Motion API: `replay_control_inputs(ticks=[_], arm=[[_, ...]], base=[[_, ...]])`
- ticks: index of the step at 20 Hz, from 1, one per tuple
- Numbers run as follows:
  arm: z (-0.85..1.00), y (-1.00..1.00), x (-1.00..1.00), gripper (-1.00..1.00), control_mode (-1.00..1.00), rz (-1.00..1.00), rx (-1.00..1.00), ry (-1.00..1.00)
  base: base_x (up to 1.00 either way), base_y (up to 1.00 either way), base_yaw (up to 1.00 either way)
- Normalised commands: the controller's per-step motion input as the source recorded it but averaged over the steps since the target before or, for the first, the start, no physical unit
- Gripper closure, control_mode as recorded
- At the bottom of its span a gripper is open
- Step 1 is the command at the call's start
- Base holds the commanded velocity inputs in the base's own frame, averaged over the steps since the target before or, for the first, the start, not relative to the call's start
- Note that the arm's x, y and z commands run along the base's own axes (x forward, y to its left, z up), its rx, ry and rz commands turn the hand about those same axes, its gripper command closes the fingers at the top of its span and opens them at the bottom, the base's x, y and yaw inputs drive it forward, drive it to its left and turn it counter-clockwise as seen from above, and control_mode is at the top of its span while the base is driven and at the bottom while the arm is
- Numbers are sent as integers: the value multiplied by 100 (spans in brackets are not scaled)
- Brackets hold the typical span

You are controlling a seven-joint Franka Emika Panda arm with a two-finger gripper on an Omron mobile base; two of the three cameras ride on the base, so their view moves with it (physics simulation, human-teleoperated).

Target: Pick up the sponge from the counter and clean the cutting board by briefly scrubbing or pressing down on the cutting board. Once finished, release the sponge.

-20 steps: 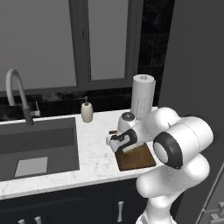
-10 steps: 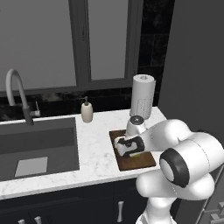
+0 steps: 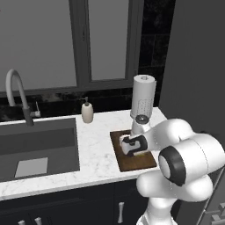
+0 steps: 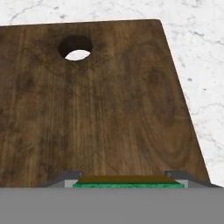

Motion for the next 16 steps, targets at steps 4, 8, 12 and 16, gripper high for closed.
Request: replay_control_inputs(ticks=[4,8,12,16], arm=[[-14,33,37,100,-100,-7,0,-1],[-10,51,30,100,-100,-5,0,-1],[-1,48,32,100,-100,-6,2,0],[0,45,33,100,-100,-5,2,0]], base=[[0,0,0],[0,0,0],[0,0,0],[0,0,0]])
